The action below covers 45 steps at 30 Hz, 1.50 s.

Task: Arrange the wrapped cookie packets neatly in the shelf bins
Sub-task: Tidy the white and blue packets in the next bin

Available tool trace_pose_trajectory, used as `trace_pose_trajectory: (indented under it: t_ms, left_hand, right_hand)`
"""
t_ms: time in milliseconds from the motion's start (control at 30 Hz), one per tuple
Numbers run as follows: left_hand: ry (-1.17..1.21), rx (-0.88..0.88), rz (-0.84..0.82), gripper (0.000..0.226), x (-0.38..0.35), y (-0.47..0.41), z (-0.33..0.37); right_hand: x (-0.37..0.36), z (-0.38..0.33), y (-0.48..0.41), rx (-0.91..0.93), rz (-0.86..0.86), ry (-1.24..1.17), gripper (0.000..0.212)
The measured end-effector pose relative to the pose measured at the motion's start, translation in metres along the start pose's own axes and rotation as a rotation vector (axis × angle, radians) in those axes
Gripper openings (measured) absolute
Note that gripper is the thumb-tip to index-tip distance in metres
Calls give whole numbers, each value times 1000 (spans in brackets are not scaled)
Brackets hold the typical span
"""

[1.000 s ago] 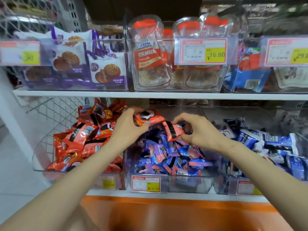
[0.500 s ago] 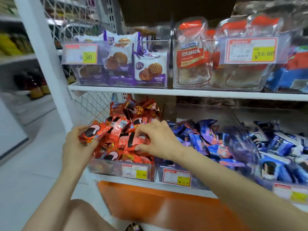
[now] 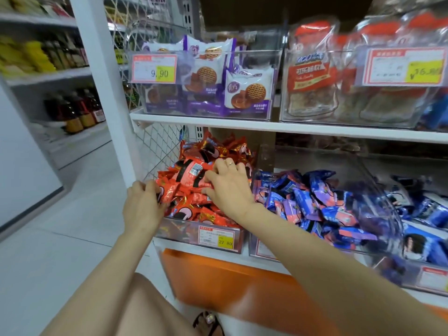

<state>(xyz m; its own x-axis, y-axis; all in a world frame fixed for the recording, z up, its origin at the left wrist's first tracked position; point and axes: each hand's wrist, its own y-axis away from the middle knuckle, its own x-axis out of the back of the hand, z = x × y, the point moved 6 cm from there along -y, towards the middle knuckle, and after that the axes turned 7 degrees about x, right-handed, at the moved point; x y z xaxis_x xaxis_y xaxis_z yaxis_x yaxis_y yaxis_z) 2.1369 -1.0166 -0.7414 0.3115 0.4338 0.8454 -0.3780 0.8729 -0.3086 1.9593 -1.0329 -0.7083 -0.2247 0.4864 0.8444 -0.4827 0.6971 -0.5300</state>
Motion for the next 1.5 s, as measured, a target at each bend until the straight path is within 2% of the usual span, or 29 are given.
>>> trace_pose_trajectory:
  t_ms: [133, 233, 367, 567, 800, 900, 1000, 1067, 1200, 1267, 1367, 1433, 1500]
  left_hand:
    - [48, -1, -21, 41, 0, 6, -1]
    - [158, -85, -1, 34, 5, 13, 12]
    - [295, -246, 6, 27, 14, 26, 45]
    - [439, -518, -169, 29, 9, 54, 109]
    - [467, -796, -387, 24, -21, 96, 191]
    - [430, -907, -424, 23, -33, 113, 232]
    - [431, -995, -442, 22, -44, 126, 271]
    - [434, -1019, -465, 23, -54, 134, 295]
    - [431, -1106, -459, 34, -72, 149, 337]
    - [407, -1155, -455, 40, -79, 156, 354]
    - [300, -1180, -497, 42, -94, 158, 368]
    - [261, -1176, -523, 44, -106, 155, 368]
    - [272, -1169, -524, 51, -112, 152, 366]
  right_hand:
    - [4, 3, 15, 25, -27, -5, 40]
    - [12, 13, 30, 7, -26, -62, 43]
    - [27, 31, 51, 21, -67, -90, 39]
    - [76, 85, 102, 63, 17, -52, 37]
    - [123, 200, 168, -232, 47, -37, 40]
    - [134, 234, 199, -345, 81, -53, 41]
    - [142, 255, 224, -390, 61, -19, 30]
    - [144, 269, 238, -416, 1, -33, 27]
    - [140, 282, 264, -494, -269, -222, 49]
    - [134, 280, 271, -506, -350, -287, 61]
    - [114, 274, 277, -455, -503, -121, 82]
    - [100, 271, 279, -403, -592, 65, 79]
    - [95, 272, 277, -376, -571, 176, 66]
